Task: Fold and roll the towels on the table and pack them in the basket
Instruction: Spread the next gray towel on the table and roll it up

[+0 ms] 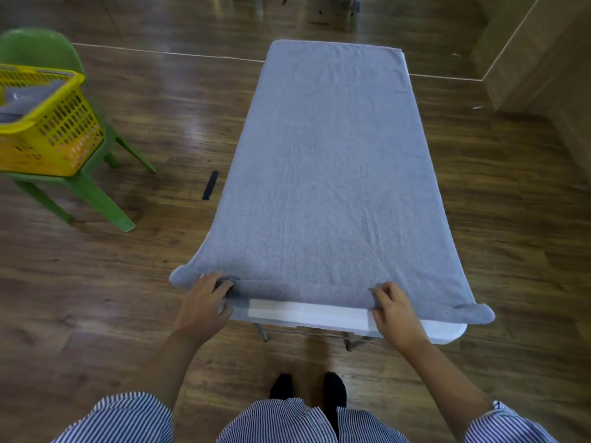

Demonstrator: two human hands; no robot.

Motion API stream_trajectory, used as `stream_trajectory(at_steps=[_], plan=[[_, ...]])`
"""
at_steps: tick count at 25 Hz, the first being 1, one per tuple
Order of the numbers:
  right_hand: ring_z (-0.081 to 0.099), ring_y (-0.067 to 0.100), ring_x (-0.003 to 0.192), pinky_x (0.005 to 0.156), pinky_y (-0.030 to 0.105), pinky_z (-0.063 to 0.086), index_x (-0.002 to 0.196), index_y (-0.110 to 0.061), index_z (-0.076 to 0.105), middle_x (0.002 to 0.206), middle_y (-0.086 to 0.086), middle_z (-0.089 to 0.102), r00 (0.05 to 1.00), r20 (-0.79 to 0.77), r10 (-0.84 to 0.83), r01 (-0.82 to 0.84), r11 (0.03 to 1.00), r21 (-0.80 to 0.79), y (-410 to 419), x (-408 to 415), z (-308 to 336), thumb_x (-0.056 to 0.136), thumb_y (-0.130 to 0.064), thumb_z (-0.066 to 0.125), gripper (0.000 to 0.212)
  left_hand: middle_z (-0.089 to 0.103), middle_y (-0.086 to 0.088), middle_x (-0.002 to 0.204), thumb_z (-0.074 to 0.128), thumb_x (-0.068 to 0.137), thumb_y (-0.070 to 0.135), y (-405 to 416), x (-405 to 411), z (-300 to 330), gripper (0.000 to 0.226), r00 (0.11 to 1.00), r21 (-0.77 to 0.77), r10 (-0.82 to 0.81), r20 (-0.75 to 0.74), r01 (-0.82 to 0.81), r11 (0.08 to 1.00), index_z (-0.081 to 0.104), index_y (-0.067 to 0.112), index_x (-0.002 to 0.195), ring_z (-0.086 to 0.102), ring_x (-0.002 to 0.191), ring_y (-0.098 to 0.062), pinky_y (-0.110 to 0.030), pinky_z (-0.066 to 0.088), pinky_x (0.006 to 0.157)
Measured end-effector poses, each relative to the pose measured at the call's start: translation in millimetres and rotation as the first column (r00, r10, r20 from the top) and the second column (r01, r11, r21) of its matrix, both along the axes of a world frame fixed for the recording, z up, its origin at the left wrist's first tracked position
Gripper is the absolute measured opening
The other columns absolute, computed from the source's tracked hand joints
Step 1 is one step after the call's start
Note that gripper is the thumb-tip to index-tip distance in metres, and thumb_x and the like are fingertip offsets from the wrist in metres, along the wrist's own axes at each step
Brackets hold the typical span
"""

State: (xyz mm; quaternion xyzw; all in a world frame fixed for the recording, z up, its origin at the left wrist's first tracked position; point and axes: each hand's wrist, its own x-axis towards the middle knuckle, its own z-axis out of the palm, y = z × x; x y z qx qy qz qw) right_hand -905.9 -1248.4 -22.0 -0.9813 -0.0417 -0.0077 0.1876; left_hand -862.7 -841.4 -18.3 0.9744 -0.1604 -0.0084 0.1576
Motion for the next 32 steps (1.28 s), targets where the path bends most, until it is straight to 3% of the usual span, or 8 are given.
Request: stream_trajectory(at_steps=[3, 6, 10, 13, 21, 25, 28, 32], plan=[[0.053, 0.028, 0.096, 0.083, 0.041, 0.05, 0.117, -0.004, 0.058, 0.109, 0.01, 0.054, 0.999, -0.031, 0.022, -0.023, 0.999, -0.035, -24, -9, 4, 0.069, 0.006, 0.064, 0.049, 0.058, -0.007, 0.105, 0.052, 0.077, 0.017, -2, -2, 1, 0.033, 0.997, 0.13, 0.012, 0.07, -0.021, 0.991, 0.069, 0.01, 0.104, 0.054, 0.098, -0.028, -0.047, 0.044, 0.087], [0.053, 0.036, 0.099, 0.09, 0.051, 0.047, 0.115, 0.004, 0.054, 0.111, 0.019, 0.056, 0.993, 0.027, -0.119, 0.122, 0.984, -0.13, -61, -27, 7, 0.055, 0.017, 0.061, 0.062, 0.062, -0.007, 0.101, 0.074, 0.063, -0.004, -4, 1, -3, 0.044, 0.997, 0.112, 0.043, 0.07, -0.051, 0.992, 0.069, 0.01, 0.105, 0.059, 0.093, -0.031, -0.055, 0.046, 0.09], [0.052, 0.045, 0.089, 0.077, 0.055, 0.049, 0.103, 0.011, 0.056, 0.102, 0.027, 0.054, 0.936, 0.104, -0.337, 0.352, 0.908, -0.228, -106, -53, 11, 0.052, 0.022, 0.063, 0.053, 0.065, -0.013, 0.097, 0.071, 0.057, -0.017, -7, 6, -5, 0.053, 0.997, 0.05, 0.047, 0.055, -0.05, 0.998, 0.067, 0.005, 0.105, 0.061, 0.086, -0.038, -0.054, 0.05, 0.086], [0.057, 0.041, 0.086, 0.073, 0.051, 0.051, 0.099, 0.005, 0.061, 0.098, 0.022, 0.061, 0.94, 0.063, -0.335, 0.34, 0.91, -0.237, -113, -59, 14, 0.055, 0.019, 0.069, 0.046, 0.067, -0.011, 0.087, 0.068, 0.065, -0.004, -7, 3, 3, 0.037, 0.999, 0.018, 0.043, 0.027, -0.044, 0.999, 0.069, 0.007, 0.1, 0.062, 0.074, -0.034, -0.041, 0.051, 0.059], [0.062, 0.031, 0.074, 0.08, 0.046, 0.047, 0.067, -0.012, 0.064, 0.071, 0.004, 0.063, 0.967, 0.087, -0.239, 0.254, 0.93, -0.266, -121, -45, 25, 0.063, 0.0, 0.063, 0.013, 0.065, -0.002, 0.078, 0.036, 0.075, 0.028, 10, 10, 0, 0.044, 1.0, 0.03, 0.021, 0.011, -0.021, 0.999, 0.073, 0.011, 0.092, 0.058, 0.065, -0.022, -0.034, 0.046, 0.056], [0.057, 0.033, 0.074, 0.066, 0.04, 0.046, 0.08, -0.005, 0.063, 0.085, 0.01, 0.061, 0.947, 0.087, -0.309, 0.321, 0.918, -0.233, -119, -35, 26, 0.056, 0.014, 0.065, 0.031, 0.061, -0.008, 0.1, 0.041, 0.074, 0.02, 11, 11, 5, 0.041, 0.996, 0.045, -0.026, 0.086, 0.022, 0.999, 0.068, 0.009, 0.102, 0.057, 0.09, -0.025, -0.044, 0.049, 0.073], [0.06, 0.036, 0.07, 0.059, 0.036, 0.046, 0.081, -0.005, 0.067, 0.08, 0.009, 0.065, 0.958, 0.054, -0.281, 0.286, 0.938, -0.194, -115, -37, 25, 0.057, 0.018, 0.065, 0.033, 0.065, -0.006, 0.097, 0.059, 0.074, 0.003, 5, 9, 4, 0.027, 0.997, 0.024, 0.045, 0.055, -0.047, 0.999, 0.067, 0.008, 0.1, 0.061, 0.088, -0.028, -0.043, 0.051, 0.075], [0.059, 0.036, 0.094, 0.076, 0.045, 0.052, 0.101, -0.002, 0.068, 0.097, 0.011, 0.067, 0.959, -0.057, -0.278, 0.266, 0.951, -0.155, -111, -38, 23, 0.058, 0.01, 0.071, 0.044, 0.067, -0.005, 0.089, 0.069, 0.066, 0.008, 2, 9, 5, 0.03, 1.0, 0.045, 0.005, 0.021, -0.006, 0.999, 0.068, 0.008, 0.095, 0.062, 0.082, -0.026, -0.046, 0.053, 0.08]])
